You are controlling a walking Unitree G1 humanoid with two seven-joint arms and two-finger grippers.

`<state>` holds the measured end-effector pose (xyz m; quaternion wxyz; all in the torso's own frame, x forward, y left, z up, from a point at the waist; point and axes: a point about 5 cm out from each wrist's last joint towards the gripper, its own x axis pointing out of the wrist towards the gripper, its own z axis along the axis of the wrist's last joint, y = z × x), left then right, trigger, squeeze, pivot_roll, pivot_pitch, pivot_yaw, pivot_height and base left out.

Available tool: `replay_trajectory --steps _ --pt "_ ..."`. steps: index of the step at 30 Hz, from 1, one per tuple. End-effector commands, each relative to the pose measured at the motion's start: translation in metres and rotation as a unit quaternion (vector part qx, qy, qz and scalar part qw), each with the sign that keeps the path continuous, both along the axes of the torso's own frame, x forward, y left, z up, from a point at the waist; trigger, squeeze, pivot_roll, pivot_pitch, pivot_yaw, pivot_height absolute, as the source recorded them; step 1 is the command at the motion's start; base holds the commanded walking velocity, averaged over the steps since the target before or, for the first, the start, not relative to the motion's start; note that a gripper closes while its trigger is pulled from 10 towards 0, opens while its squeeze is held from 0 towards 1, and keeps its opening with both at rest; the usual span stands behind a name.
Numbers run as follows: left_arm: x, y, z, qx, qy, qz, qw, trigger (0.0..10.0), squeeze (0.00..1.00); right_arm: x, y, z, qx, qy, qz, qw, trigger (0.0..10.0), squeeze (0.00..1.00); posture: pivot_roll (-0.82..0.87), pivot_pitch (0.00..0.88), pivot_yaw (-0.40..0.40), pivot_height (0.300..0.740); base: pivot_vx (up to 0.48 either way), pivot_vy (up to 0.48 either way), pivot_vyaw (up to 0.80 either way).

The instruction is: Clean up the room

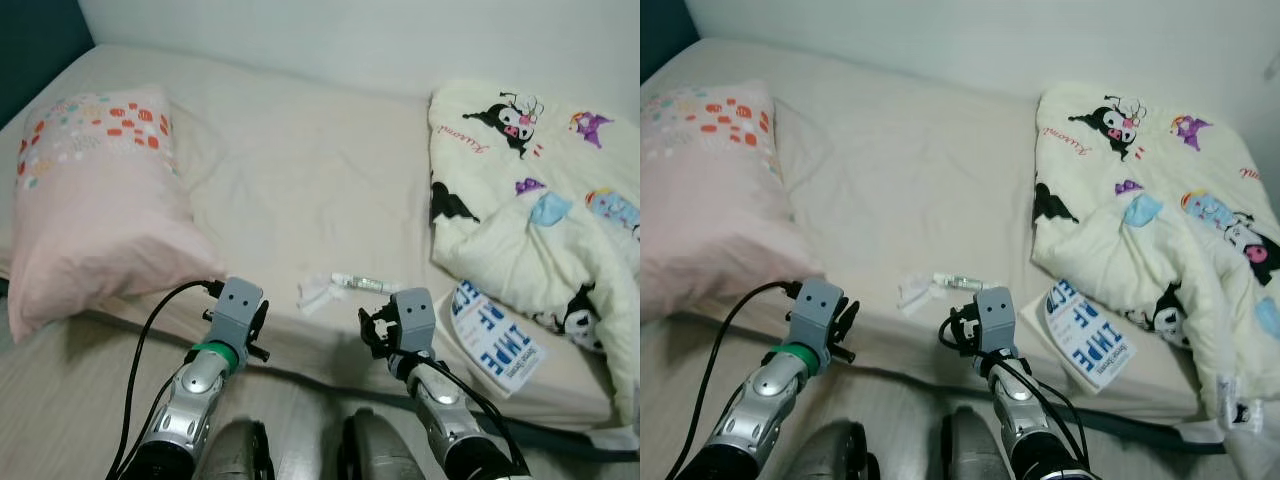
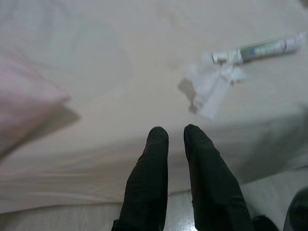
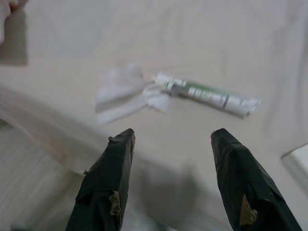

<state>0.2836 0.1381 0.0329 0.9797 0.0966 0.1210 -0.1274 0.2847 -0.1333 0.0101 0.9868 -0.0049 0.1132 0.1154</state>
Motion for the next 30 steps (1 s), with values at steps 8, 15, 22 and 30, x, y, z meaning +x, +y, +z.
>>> replay_trajectory --steps 8,15,22,30 --pt "-0.005 -0.002 -0.005 0.000 0.013 -0.004 1.000 10.0 0.00 0.001 -0.006 0.000 -0.001 0.004 -0.011 1.000 10.0 0.00 -0.04 0.045 0.020 0.590 0.000 0.000 0.00" --pt "-0.005 -0.002 -0.004 -0.003 0.010 -0.003 1.000 10.0 0.00 0.011 -0.013 0.011 0.000 -0.021 -0.024 1.000 10.0 0.00 -0.03 0.051 0.022 0.565 0.000 0.000 0.00" --pt "0.007 0.000 0.025 -0.028 -0.046 0.023 0.998 10.0 0.00 0.047 -0.019 0.056 -0.008 -0.094 -0.011 0.996 10.0 0.00 -0.02 0.073 0.016 0.565 0.000 0.000 0.00" --pt "0.016 -0.013 0.056 -0.035 -0.095 0.013 0.995 10.0 0.00 0.062 -0.010 0.067 -0.018 -0.076 0.032 0.996 10.0 0.39 0.02 0.142 0.013 0.565 0.000 0.000 0.00"
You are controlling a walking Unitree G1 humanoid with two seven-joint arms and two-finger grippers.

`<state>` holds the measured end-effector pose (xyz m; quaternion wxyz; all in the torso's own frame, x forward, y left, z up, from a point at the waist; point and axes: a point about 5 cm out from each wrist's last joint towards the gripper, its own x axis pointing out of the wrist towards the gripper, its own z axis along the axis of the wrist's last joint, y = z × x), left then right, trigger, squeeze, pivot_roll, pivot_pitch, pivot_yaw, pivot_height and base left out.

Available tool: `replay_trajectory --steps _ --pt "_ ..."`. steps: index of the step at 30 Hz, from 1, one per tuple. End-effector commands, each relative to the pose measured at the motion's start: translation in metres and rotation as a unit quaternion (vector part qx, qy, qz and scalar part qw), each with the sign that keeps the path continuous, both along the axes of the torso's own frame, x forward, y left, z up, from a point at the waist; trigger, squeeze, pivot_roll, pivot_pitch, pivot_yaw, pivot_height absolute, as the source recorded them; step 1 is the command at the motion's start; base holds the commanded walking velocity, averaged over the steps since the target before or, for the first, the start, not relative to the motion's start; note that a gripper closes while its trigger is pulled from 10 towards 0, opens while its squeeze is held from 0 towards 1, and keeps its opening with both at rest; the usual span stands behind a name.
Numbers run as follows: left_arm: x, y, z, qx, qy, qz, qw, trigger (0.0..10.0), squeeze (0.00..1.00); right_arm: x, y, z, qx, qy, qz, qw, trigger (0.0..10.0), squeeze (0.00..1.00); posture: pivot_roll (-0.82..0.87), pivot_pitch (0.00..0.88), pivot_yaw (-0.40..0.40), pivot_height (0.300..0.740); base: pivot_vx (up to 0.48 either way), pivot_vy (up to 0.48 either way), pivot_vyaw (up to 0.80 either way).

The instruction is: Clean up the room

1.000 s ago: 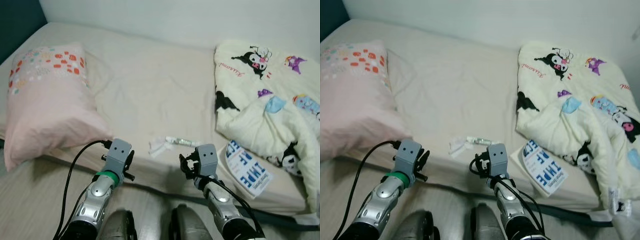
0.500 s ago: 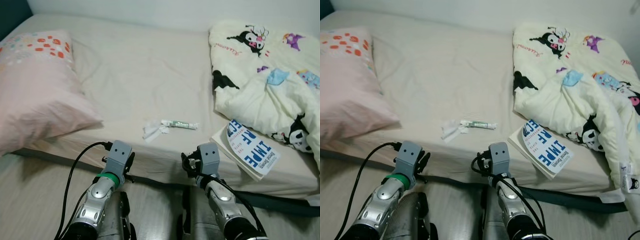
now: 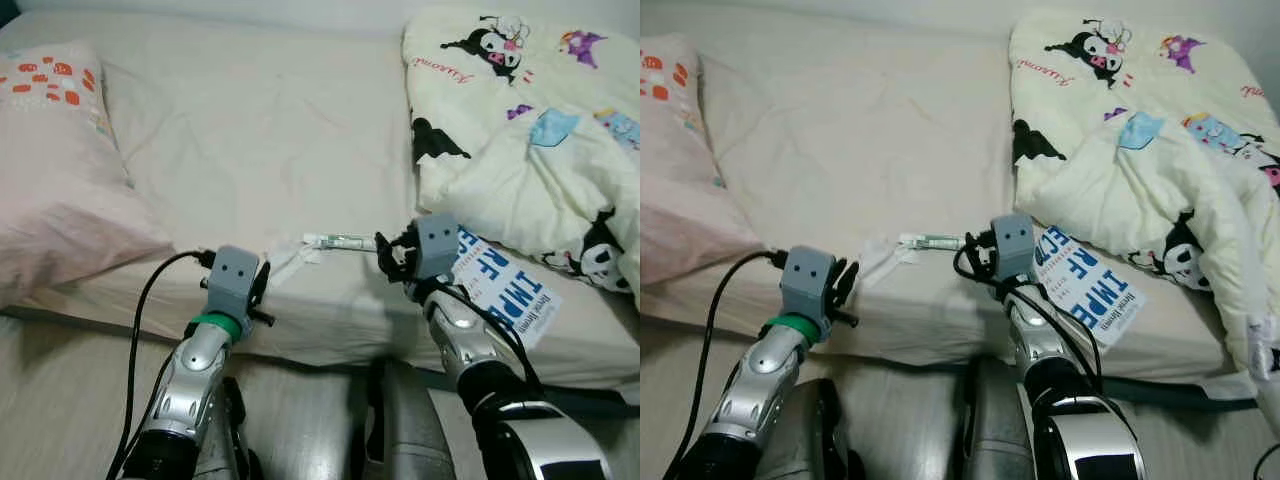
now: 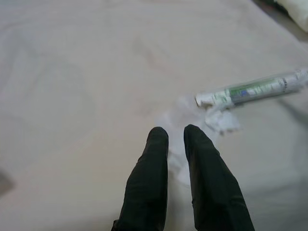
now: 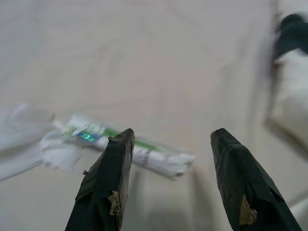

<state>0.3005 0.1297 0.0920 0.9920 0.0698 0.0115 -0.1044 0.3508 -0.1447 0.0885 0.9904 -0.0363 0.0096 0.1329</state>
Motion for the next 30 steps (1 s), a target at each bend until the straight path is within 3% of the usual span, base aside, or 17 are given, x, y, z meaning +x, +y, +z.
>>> replay_trajectory --steps 1,2,4,5,10,19,20,21,22,25,26,30 --pt "-0.001 -0.004 -0.003 0.004 0.012 -0.003 1.000 10.0 0.00 -0.004 0.001 -0.011 -0.003 0.031 0.010 0.999 10.0 0.39 0.02 0.142 0.013 0.565 0.000 0.000 0.00" --pt "0.002 -0.010 0.001 0.002 0.009 -0.009 1.000 10.0 0.00 -0.004 0.004 -0.013 -0.007 0.038 0.022 0.999 10.0 1.00 0.02 0.163 0.013 0.565 0.000 0.000 0.00" --pt "0.005 -0.014 0.003 0.001 0.007 -0.013 1.000 10.0 0.00 -0.004 0.006 -0.013 -0.009 0.042 0.030 0.999 10.0 1.00 0.02 0.163 0.013 0.565 0.000 0.000 0.00" --pt "0.008 -0.022 0.008 -0.005 0.002 -0.023 1.000 10.0 1.00 -0.004 0.008 -0.014 -0.025 0.045 0.042 0.998 10.0 1.00 0.02 0.180 0.014 0.565 0.000 0.000 0.00" --pt "0.015 -0.038 0.022 -0.005 -0.009 -0.047 0.999 10.0 1.00 -0.001 0.007 -0.009 -0.084 0.029 0.063 0.994 10.0 1.00 0.01 0.238 0.021 0.565 0.000 0.000 0.00" --pt "0.022 -0.044 0.025 0.008 -0.003 -0.050 0.999 10.0 1.00 0.013 -0.006 0.015 -0.105 -0.002 0.051 0.993 10.0 1.00 0.01 0.297 0.032 0.565 0.000 0.000 0.00" --pt "0.024 -0.044 0.025 0.012 -0.002 -0.046 0.999 10.0 0.64 0.015 -0.007 0.018 -0.108 -0.004 0.050 0.993 10.0 1.00 0.00 0.314 0.034 0.565 0.000 0.000 0.00" --pt "0.024 -0.044 0.025 0.012 -0.002 -0.046 0.999 10.0 0.64 0.015 -0.007 0.018 -0.108 -0.004 0.050 0.993 10.0 1.00 0.00 0.314 0.034 0.565 0.000 0.000 0.00" --pt "0.028 -0.043 0.026 0.014 -0.001 -0.039 0.999 10.0 0.00 0.017 -0.008 0.022 -0.111 -0.007 0.050 0.993 10.0 1.00 0.00 0.332 0.037 0.565 0.000 0.000 0.00" --pt "0.033 -0.043 0.027 0.019 -0.001 -0.031 0.999 10.0 0.00 0.019 -0.009 0.025 -0.114 -0.011 0.050 0.992 10.0 1.00 -0.01 0.346 0.040 0.565 0.000 0.000 0.00" --pt "0.042 -0.045 0.026 0.045 0.008 -0.018 0.999 10.0 0.00 0.021 -0.009 0.033 -0.101 -0.028 0.051 0.993 10.0 0.00 -0.04 0.374 0.046 0.565 0.000 0.000 0.00" --pt "0.051 -0.051 0.019 0.065 0.033 -0.011 0.997 10.0 0.00 0.020 -0.009 0.039 -0.072 -0.054 0.050 0.995 10.0 0.00 -0.06 0.387 0.049 0.565 0.000 0.000 0.00"
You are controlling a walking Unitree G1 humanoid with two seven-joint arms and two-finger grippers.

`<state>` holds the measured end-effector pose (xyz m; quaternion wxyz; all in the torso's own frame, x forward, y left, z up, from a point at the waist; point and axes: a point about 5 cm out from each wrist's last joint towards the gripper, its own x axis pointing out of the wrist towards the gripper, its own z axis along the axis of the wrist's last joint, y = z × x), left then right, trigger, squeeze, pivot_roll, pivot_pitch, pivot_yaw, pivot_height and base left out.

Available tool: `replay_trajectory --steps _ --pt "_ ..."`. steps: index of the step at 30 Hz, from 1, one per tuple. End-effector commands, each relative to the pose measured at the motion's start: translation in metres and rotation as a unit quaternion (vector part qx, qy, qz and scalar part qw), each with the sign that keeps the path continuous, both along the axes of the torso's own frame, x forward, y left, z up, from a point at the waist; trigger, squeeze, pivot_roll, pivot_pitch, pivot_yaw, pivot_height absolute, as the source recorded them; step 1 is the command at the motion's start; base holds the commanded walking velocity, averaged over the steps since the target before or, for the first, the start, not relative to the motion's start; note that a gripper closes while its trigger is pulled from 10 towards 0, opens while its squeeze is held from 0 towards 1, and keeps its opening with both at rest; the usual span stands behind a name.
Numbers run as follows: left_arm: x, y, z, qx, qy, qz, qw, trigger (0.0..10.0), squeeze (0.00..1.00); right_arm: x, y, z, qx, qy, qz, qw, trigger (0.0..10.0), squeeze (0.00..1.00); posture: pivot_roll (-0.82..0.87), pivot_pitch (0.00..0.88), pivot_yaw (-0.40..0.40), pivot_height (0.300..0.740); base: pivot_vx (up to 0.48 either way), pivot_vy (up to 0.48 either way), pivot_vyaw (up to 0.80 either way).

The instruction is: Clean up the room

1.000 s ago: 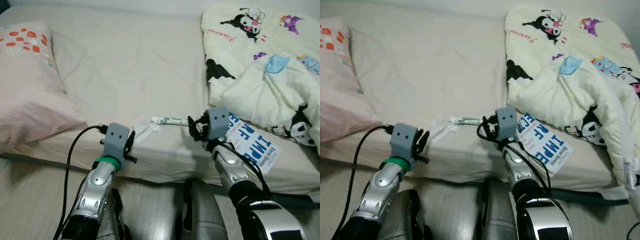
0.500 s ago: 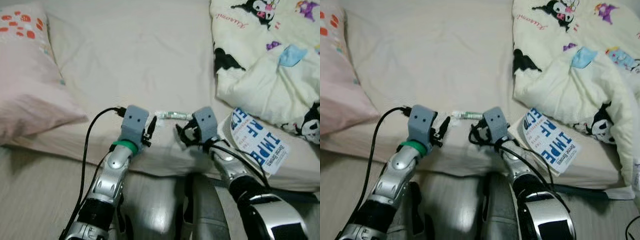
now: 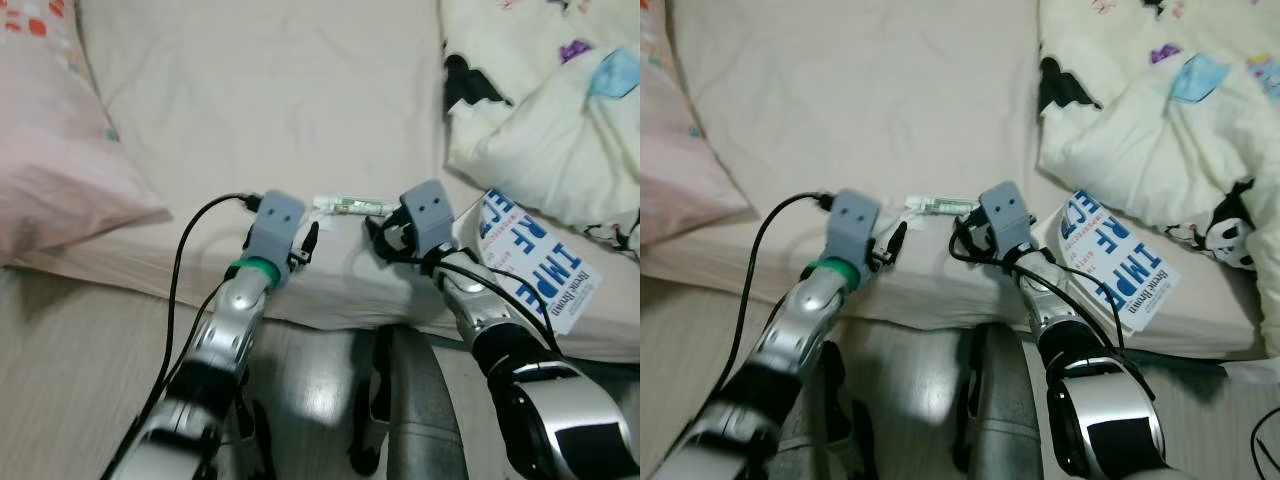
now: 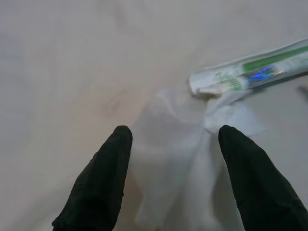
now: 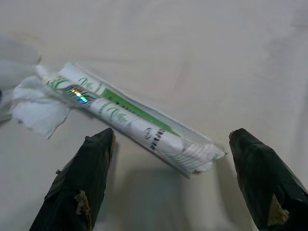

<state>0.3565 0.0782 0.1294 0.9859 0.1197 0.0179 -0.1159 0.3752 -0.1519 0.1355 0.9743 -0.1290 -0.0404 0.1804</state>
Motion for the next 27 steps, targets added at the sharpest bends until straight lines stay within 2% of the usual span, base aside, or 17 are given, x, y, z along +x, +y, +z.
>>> replay_trajectory --steps 1,6,7,13,21,23,26,27 --pt "-0.005 0.000 -0.018 0.015 0.031 0.003 0.999 10.0 0.00 -0.005 -0.002 -0.008 0.013 0.006 -0.002 1.000 10.0 0.00 -0.06 0.387 0.049 0.565 0.000 0.000 0.00" --pt "0.003 -0.004 -0.023 0.026 0.057 0.012 0.998 10.0 0.00 -0.010 0.000 -0.005 0.042 -0.020 0.001 0.999 10.0 0.00 -0.08 0.392 0.055 0.565 0.000 0.000 0.00" --pt "0.004 -0.003 -0.023 0.028 0.059 0.018 0.998 0.2 0.00 -0.012 0.000 -0.005 0.050 -0.026 0.000 0.998 10.0 0.00 -0.08 0.392 0.059 0.565 0.000 0.000 0.00" --pt "0.006 0.001 -0.019 0.024 0.042 0.017 0.999 0.0 0.00 -0.014 -0.008 -0.004 0.064 -0.030 -0.011 0.997 10.0 0.00 -0.07 0.386 0.060 0.565 0.000 0.000 0.00" --pt "-0.001 0.007 -0.021 0.016 0.024 0.013 0.999 0.0 0.00 -0.012 -0.011 -0.003 0.062 -0.022 -0.014 0.998 10.0 0.00 -0.06 0.379 0.057 0.565 0.000 0.000 0.00" --pt "-0.010 0.010 -0.016 -0.001 0.009 0.009 1.000 0.0 0.00 -0.013 -0.013 -0.003 0.058 -0.016 -0.013 0.998 10.0 0.00 -0.04 0.380 0.052 0.565 0.000 0.000 0.00" --pt "-0.014 0.012 -0.014 -0.007 0.005 0.006 1.000 0.0 0.00 -0.013 -0.013 -0.004 0.056 -0.014 -0.011 0.998 10.0 0.00 -0.04 0.380 0.052 0.565 0.000 0.000 0.00" --pt "-0.019 0.015 -0.011 -0.015 -0.002 0.002 1.000 0.0 0.00 -0.013 -0.012 -0.004 0.054 -0.011 -0.004 0.998 10.0 0.00 -0.03 0.380 0.047 0.565 0.000 0.000 0.00"
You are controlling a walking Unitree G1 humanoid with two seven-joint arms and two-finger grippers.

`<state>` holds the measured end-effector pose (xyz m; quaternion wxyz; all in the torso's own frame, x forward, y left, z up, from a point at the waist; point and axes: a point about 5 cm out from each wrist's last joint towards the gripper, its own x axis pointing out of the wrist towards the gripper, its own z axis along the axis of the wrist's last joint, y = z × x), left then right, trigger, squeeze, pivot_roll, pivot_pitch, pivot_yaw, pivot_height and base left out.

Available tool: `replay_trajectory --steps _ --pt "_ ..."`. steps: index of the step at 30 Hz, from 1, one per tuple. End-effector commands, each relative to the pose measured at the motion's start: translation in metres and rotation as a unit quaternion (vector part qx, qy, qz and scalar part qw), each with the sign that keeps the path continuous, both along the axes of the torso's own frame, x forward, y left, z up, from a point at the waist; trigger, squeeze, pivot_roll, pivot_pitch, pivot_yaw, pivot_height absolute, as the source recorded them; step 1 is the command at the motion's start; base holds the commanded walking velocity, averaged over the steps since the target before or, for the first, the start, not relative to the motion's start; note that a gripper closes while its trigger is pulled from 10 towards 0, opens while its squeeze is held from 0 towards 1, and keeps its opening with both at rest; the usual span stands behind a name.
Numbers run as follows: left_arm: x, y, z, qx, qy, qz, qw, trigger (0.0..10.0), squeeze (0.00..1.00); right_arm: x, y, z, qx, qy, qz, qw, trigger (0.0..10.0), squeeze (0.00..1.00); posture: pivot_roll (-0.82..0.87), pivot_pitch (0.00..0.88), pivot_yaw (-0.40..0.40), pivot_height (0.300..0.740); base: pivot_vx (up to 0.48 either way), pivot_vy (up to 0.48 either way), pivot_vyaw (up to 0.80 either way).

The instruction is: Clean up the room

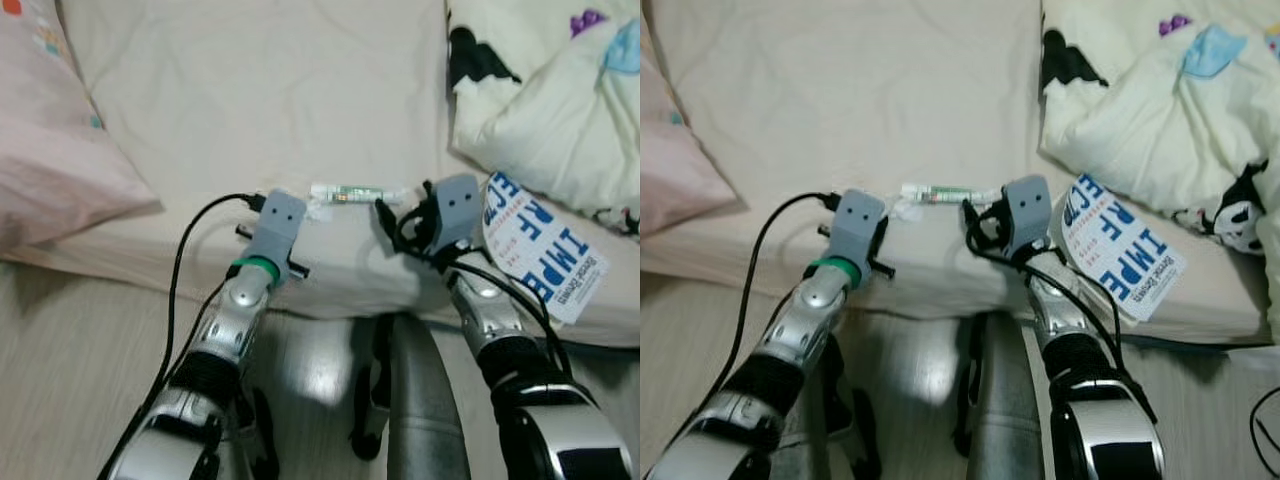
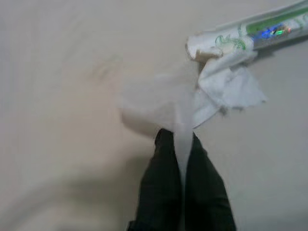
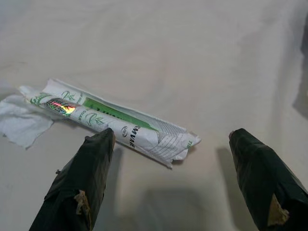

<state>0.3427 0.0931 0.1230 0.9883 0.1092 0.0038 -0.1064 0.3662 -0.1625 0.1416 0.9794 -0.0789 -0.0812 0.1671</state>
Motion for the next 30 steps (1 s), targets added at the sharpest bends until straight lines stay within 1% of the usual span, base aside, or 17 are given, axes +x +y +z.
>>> replay_trajectory --steps 1,2,5,6,7,10,11,12,14,15,18,20,21,23,24,29,30 --pt "-0.006 0.000 -0.005 -0.003 0.012 -0.006 1.000 0.0 0.00 -0.004 -0.001 -0.011 -0.003 0.021 0.004 1.000 10.0 0.00 -0.03 0.380 0.047 0.565 0.000 0.000 0.00" --pt "-0.022 0.007 0.010 -0.042 -0.012 -0.035 0.998 0.0 0.00 -0.003 0.005 -0.010 -0.010 0.025 0.029 0.999 10.0 0.00 0.01 0.389 0.034 0.565 0.000 0.000 0.00" --pt "-0.029 0.014 0.020 -0.052 -0.026 -0.036 0.998 0.0 0.00 -0.002 0.008 -0.009 -0.014 0.026 0.040 0.999 10.0 0.00 0.01 0.389 0.034 0.565 0.000 0.000 0.00" --pt "-0.037 0.023 0.030 -0.060 -0.039 -0.035 0.997 10.0 0.00 -0.001 0.012 -0.007 -0.021 0.025 0.056 0.998 10.0 0.00 0.03 0.395 0.030 0.565 0.000 0.000 0.00" --pt "-0.037 0.023 0.030 -0.060 -0.039 -0.035 0.997 10.0 0.00 -0.001 0.012 -0.007 -0.021 0.025 0.056 0.998 10.0 0.00 0.03 0.395 0.030 0.565 0.000 0.000 0.00" --pt "-0.059 0.053 0.055 -0.065 -0.062 -0.013 0.996 10.0 0.00 0.004 0.022 -0.001 -0.047 0.023 0.083 0.995 10.0 0.00 0.09 0.407 0.017 0.565 0.000 0.000 0.00" --pt "-0.064 0.061 0.062 -0.061 -0.068 -0.001 0.996 10.0 0.00 0.007 0.024 0.000 -0.071 0.024 0.080 0.994 10.0 0.00 0.11 0.411 0.017 0.565 0.000 0.000 0.00" --pt "-0.064 0.061 0.062 -0.061 -0.068 -0.001 0.996 10.0 0.00 0.007 0.024 0.000 -0.071 0.024 0.080 0.994 10.0 0.00 0.11 0.411 0.017 0.565 0.000 0.000 0.00" --pt "-0.071 0.071 0.070 -0.054 -0.075 0.012 0.996 10.0 0.00 0.011 0.025 0.001 -0.110 0.027 0.071 0.991 10.0 0.00 0.15 0.425 0.021 0.565 0.000 0.000 0.00" --pt "-0.071 0.071 0.070 -0.054 -0.075 0.012 0.996 10.0 0.00 0.011 0.025 0.001 -0.110 0.027 0.071 0.991 10.0 0.00 0.15 0.425 0.021 0.565 0.000 0.000 0.00" --pt "-0.082 0.079 0.084 -0.056 -0.077 0.026 0.995 10.0 0.00 0.014 0.022 -0.007 -0.191 0.052 0.053 0.979 10.0 0.00 0.16 0.435 0.026 0.565 0.000 0.000 0.00" --pt "-0.086 0.080 0.086 -0.054 -0.072 0.029 0.996 10.0 0.00 0.014 0.019 -0.011 -0.220 0.070 0.047 0.972 10.0 0.00 0.17 0.441 0.028 0.565 0.000 0.000 0.00" --pt "-0.089 0.080 0.087 -0.053 -0.066 0.028 0.996 10.0 0.00 0.014 0.016 -0.015 -0.233 0.086 0.044 0.968 8.7 0.00 0.17 0.443 0.030 0.565 0.000 0.000 0.00" --pt "-0.090 0.080 0.088 -0.052 -0.061 0.028 0.996 10.0 0.00 0.015 0.015 -0.017 -0.240 0.096 0.041 0.965 8.7 0.00 0.17 0.443 0.030 0.565 0.000 0.000 0.00" --pt "-0.092 0.081 0.089 -0.053 -0.057 0.031 0.996 10.0 0.00 0.015 0.009 -0.021 -0.251 0.116 0.031 0.961 0.0 0.00 0.18 0.448 0.033 0.565 0.000 0.000 0.00" --pt "-0.093 0.081 0.089 -0.054 -0.052 0.035 0.997 10.0 0.00 0.016 0.000 -0.021 -0.223 0.138 0.003 0.965 0.0 0.00 0.18 0.449 0.036 0.565 0.000 0.000 0.00" --pt "-0.093 0.081 0.089 -0.054 -0.049 0.035 0.997 10.0 0.00 0.017 -0.003 -0.020 -0.182 0.150 -0.009 0.972 0.0 0.00 0.18 0.449 0.036 0.565 0.000 0.000 0.00"
